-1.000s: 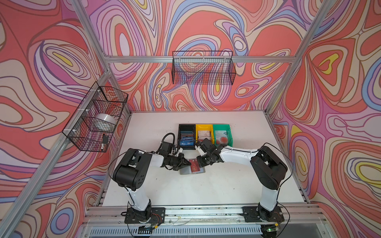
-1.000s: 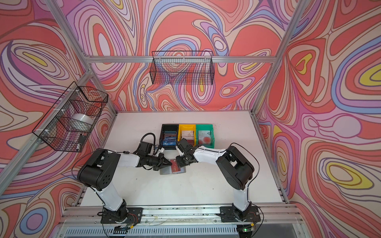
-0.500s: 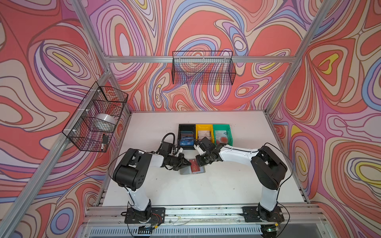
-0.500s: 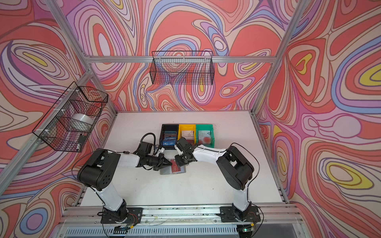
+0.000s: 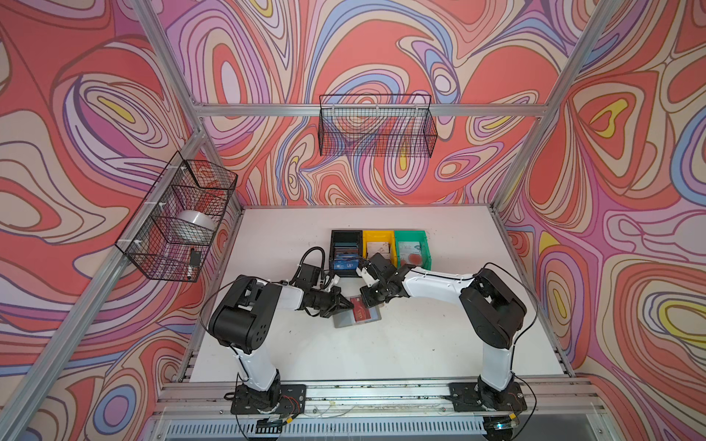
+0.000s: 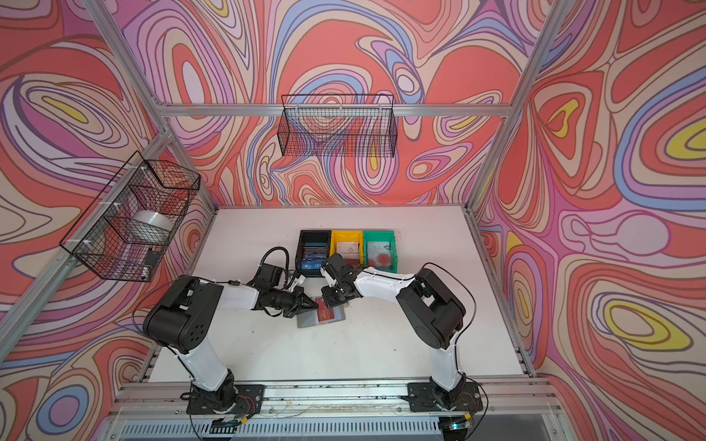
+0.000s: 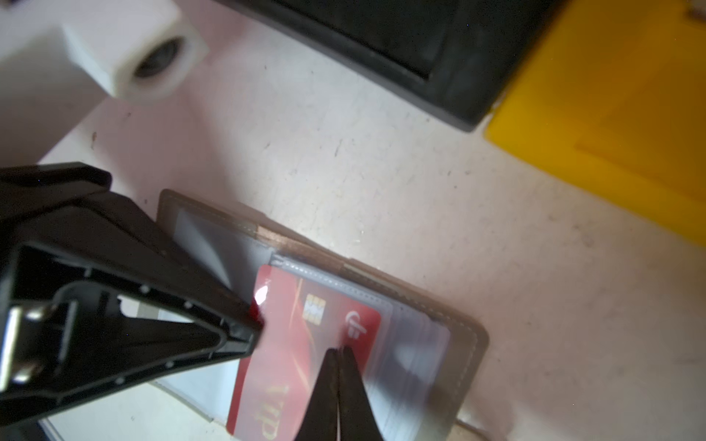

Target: Take the credit cards out of the card holder

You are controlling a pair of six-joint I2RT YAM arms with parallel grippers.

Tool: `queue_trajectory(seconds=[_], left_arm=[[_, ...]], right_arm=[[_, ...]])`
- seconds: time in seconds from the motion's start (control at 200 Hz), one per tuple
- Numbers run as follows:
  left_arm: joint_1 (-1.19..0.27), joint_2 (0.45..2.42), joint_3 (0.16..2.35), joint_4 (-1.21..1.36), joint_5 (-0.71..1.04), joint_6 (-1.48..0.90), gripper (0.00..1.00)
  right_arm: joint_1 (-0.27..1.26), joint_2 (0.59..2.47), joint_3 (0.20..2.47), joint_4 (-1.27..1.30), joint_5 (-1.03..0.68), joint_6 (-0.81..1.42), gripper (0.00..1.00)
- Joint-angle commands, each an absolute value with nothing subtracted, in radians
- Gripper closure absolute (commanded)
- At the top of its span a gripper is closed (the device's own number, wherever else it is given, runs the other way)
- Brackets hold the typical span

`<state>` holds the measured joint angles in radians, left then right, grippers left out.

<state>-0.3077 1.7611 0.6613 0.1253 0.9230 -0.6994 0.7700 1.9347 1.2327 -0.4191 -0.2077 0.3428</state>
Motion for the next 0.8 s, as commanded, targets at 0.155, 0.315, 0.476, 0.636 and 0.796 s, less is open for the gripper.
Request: queue_trajectory(seconds=[0.155,0.315,0.476,0.636,0.796], left_arm=[[-0.307,1.764,0.649,-0.024,0.859,-0.648,0.89],[-0.304,1.755,0.642,-0.035,0.857,-0.647,0.89],[-0.293,1.755,0.631,-0.018,0.864,-0.654,0.98],[-0.289,1.754,0.633,-0.008,0.87,-0.661,1.0],[-0.285,1.753,0.631,-0.005,0.871,-0.662,1.0]], right_arm=[[0.775,1.979,1.263,-0.449,-0.189,0.357,0.94],[0.772,1.98,1.265,-0.456,-0.182,0.362,0.95],[0.769,1.983,1.268,-0.46,-0.181,0.363,0.94],[0.767,1.982,1.269,-0.462,-0.182,0.361,0.94],[0.768,1.983,1.266,-0.462,-0.181,0.364,0.94]])
